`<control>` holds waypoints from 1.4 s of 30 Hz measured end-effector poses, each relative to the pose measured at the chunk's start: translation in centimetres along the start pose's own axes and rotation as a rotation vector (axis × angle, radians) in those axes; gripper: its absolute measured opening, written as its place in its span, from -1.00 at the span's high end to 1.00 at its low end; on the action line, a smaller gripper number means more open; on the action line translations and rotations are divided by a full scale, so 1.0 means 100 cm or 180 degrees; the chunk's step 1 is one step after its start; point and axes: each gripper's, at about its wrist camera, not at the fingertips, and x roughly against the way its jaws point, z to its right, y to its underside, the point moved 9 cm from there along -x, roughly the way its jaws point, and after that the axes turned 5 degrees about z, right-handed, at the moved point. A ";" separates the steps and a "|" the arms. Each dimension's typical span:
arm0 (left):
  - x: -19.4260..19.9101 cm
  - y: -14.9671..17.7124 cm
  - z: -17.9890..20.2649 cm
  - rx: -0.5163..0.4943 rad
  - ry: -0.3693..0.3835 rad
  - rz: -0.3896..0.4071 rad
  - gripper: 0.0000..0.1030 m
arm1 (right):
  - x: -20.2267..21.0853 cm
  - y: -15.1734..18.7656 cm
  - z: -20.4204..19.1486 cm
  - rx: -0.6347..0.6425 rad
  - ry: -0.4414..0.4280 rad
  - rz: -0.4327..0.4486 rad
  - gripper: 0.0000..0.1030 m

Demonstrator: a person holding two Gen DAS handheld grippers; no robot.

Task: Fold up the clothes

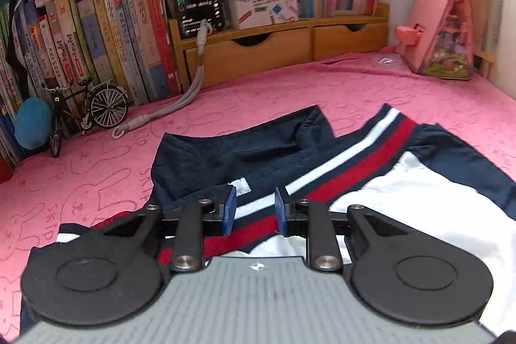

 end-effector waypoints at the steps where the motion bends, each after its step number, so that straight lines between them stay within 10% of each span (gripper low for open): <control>1: 0.015 0.004 0.004 -0.0010 0.0089 -0.0026 0.52 | 0.000 0.000 0.000 -0.0008 -0.0004 0.0004 0.51; 11: 0.063 0.073 0.035 -0.0110 0.0035 -0.0801 0.45 | 0.000 -0.001 -0.001 0.0015 -0.0011 0.0016 0.50; 20: 0.053 0.072 0.021 0.0099 -0.0291 -0.0814 -0.08 | 0.000 0.000 -0.001 0.0023 -0.0017 0.0013 0.51; 26: 0.059 0.070 0.031 0.0100 -0.0161 -0.0821 0.26 | -0.001 -0.001 0.000 0.0027 -0.0022 0.0004 0.51; 42: -0.003 0.039 0.027 0.0344 -0.0043 -0.0696 0.24 | -0.001 0.006 0.003 -0.0108 0.0074 -0.0278 0.50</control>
